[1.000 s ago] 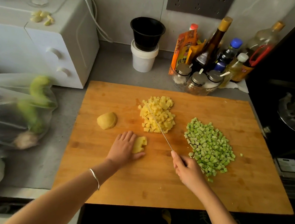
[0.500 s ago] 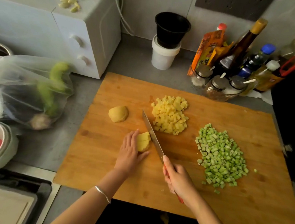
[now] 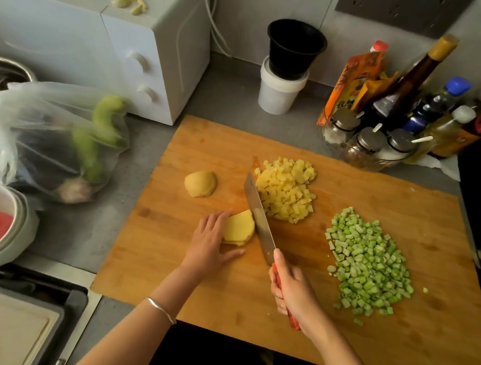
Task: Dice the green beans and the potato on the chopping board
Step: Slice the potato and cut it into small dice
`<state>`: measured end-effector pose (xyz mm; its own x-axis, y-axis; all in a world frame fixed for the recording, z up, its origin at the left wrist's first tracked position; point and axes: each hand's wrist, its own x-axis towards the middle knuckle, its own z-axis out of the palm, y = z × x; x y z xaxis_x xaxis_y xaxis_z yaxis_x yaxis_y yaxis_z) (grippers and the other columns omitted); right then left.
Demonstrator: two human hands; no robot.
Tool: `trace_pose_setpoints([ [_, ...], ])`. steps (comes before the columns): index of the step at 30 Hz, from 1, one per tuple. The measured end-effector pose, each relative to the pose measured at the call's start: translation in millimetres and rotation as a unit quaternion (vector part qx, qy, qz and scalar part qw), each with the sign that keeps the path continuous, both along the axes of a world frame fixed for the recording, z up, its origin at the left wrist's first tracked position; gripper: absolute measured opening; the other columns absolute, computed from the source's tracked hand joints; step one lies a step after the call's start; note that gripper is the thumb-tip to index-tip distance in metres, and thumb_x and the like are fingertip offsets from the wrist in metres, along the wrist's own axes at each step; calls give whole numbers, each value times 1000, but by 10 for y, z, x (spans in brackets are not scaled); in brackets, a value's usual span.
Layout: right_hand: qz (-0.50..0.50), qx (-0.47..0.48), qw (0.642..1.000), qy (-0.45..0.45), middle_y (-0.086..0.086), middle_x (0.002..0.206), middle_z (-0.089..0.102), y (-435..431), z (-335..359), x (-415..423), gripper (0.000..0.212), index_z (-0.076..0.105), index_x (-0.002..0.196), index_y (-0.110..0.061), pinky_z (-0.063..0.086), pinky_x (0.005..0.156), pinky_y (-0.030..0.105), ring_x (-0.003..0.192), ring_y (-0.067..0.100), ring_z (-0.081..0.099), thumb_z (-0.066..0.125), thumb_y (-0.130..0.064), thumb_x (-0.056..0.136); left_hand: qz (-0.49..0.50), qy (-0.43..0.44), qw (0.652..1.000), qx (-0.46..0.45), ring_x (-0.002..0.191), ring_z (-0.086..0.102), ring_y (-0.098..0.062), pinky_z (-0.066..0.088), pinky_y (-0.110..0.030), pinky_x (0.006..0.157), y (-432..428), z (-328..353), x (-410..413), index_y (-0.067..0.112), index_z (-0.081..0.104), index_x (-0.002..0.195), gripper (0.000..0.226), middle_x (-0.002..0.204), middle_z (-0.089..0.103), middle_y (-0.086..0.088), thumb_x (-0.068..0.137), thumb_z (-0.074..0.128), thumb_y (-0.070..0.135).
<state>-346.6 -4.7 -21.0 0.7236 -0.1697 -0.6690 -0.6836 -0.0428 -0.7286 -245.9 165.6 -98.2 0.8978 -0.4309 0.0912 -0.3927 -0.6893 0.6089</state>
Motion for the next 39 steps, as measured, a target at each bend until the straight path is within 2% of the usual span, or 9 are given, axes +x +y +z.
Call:
trace_pose_setpoints([
  [6, 23, -2, 1000, 0, -3, 48, 32, -76, 29, 22, 54, 42, 67, -15, 22, 39, 23, 38, 12, 27, 41, -67, 83, -31, 35, 998, -40, 107, 50, -20, 44, -33, 92, 95, 36, 183, 13, 56, 126, 66, 117, 57, -5, 71, 77, 44],
  [10, 22, -16, 1000, 6, -4, 47, 30, -34, 30, 16, 52, 40, 67, -16, 20, 42, 26, 38, 12, 25, 37, -59, 95, -17, 21, 998, -56, 104, 51, -21, 42, -29, 90, 41, -26, 189, 11, 59, 122, 64, 114, 59, -6, 69, 79, 41],
  [15, 33, -87, 996, -9, -5, 46, 32, 128, -50, 6, 53, 39, 66, -16, 23, 40, 25, 37, 10, 28, 34, -60, 95, 13, 2, 998, -66, 99, 52, -22, 40, -26, 85, -19, -38, 126, 10, 61, 120, 65, 109, 60, -7, 68, 78, 45],
  [18, 28, -98, 995, -9, -6, 45, 33, 162, -43, 7, 54, 39, 64, -16, 24, 42, 25, 37, 9, 28, 34, -59, 96, 17, 6, 999, -50, 99, 49, -21, 40, -28, 86, -53, -25, 76, 11, 57, 124, 69, 112, 58, -7, 73, 64, 57],
  [23, 7, -63, 998, 4, -4, 47, 28, 183, 2, 34, 51, 35, 65, -17, 19, 41, 26, 38, 12, 23, 34, -57, 97, 2, -74, 993, 88, 90, 58, -25, 51, -34, 76, -162, -44, 57, 8, 53, 121, 76, 107, 59, -8, 89, 22, 69],
  [27, 16, -45, 999, 0, -3, 49, 29, 133, 20, 29, 52, 37, 67, -16, 19, 43, 26, 39, 12, 24, 34, -62, 92, -9, -73, 991, 113, 91, 59, -25, 52, -34, 77, -160, -34, 64, 7, 53, 121, 78, 109, 59, -8, 89, 18, 69],
  [31, 12, 0, 1000, -20, 0, 52, 29, -29, 117, 10, 57, 42, 72, -13, 15, 45, 28, 41, 13, 24, 36, -69, 81, 9, -22, 997, 67, 104, 49, -25, 44, -38, 88, -82, -29, 44, 12, 49, 130, 80, 119, 53, -7, 82, 30, 72],
  [35, 37, 0, 998, -52, 2, 52, 29, -53, 199, -1, 57, 43, 70, -12, 15, 45, 28, 40, 15, 23, 34, -66, 85, 37, -12, 999, -34, 97, 41, -13, 41, -30, 87, 73, -46, 8, 17, 54, 127, 60, 110, 54, 0, 81, 55, 56],
  [39, 59, -10, 997, -51, 1, 50, 29, 2, 228, 22, 57, 43, 68, -12, 16, 44, 27, 40, 14, 24, 33, -66, 85, 36, 2, 998, -55, 96, 43, -12, 40, -26, 85, 89, -30, 12, 17, 57, 126, 59, 106, 55, 1, 77, 62, 50],
])
